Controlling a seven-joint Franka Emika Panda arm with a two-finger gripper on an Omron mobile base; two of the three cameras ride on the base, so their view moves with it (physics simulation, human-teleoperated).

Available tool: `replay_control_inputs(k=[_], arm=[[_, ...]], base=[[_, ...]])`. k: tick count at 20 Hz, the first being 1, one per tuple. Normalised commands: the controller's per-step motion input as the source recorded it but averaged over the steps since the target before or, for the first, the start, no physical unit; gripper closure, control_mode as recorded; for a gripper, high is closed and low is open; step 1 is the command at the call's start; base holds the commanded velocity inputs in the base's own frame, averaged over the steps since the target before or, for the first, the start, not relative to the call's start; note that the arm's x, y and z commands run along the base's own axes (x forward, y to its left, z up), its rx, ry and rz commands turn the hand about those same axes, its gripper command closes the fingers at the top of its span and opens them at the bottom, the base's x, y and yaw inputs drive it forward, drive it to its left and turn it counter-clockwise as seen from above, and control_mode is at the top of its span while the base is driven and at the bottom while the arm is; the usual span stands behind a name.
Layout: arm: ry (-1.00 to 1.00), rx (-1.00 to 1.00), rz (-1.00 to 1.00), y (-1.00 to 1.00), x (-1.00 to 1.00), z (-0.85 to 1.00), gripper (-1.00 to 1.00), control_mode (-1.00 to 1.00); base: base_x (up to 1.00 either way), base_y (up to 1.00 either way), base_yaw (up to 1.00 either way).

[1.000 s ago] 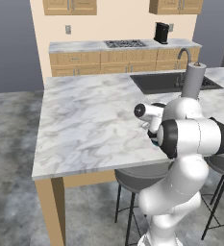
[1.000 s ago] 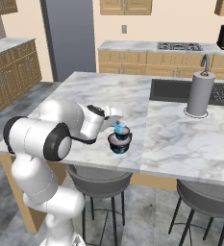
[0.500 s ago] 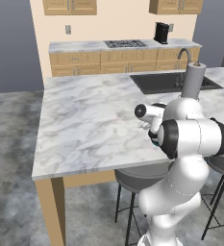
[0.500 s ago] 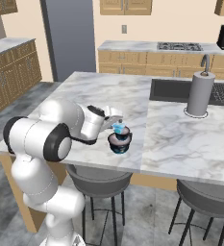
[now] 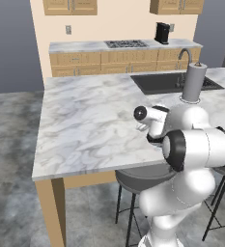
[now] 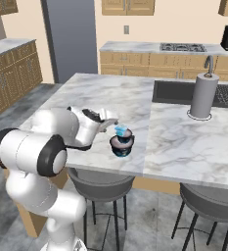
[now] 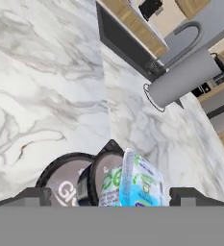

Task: Stack the yogurt containers by placing the smaller containers on top of the larger containers.

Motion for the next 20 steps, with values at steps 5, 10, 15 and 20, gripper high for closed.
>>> replay_control_inputs(k=[5,10,15,20], arm=[[0.00,0.03,0.08,0.67,-0.38,0.77,-1.00,-1.00],[0.05,0.11,0.15,0.65,-0.76,0.86,-1.00,-1.00],[0.11,0.18,0.19,0.56,-1.00,0.95,-1.00,-1.00],[0.16,0.30,0.19,0.21,-1.00,0.84,-1.00,-1.00]], base=[[0.00,0.00,0.00],[0.00,0.00,0.00],[0.00,0.00,0.00],[0.00,0.00,0.00]])
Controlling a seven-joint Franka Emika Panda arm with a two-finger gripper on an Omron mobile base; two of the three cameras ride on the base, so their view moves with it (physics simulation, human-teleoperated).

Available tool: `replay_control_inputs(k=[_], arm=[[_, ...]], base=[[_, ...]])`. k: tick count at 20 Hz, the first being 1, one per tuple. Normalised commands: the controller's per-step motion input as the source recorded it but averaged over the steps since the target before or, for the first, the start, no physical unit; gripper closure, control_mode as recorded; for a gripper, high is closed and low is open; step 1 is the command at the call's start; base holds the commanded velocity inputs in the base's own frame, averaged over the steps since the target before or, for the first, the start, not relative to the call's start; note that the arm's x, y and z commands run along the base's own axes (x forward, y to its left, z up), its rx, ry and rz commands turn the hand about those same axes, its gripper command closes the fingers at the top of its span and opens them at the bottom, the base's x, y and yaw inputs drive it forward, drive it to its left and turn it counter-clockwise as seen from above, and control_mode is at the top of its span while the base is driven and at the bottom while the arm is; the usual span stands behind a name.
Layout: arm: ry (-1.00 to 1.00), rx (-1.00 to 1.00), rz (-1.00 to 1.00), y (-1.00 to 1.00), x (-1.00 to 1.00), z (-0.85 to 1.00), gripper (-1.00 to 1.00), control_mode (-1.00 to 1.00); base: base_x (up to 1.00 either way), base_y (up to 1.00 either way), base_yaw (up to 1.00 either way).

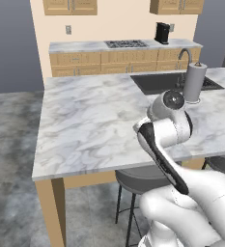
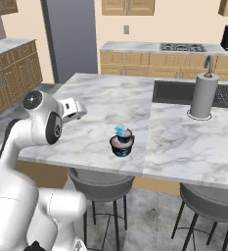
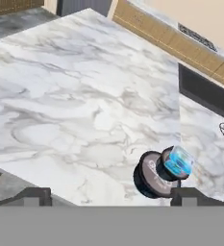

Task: Stack the yogurt containers by placing the smaller containers on top of the larger containers.

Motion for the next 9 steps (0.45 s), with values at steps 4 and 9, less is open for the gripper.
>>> replay_control_inputs(k=[4,9], arm=[[0.05,0.36,0.11,0.00,-1.00,0.47,-1.00,-1.00],[0.00,0.27,0.01,0.00,-1.00,0.30,-1.00,-1.00]], base=[[0.00,0.00,0.00],[0.00,0.00,0.00]])
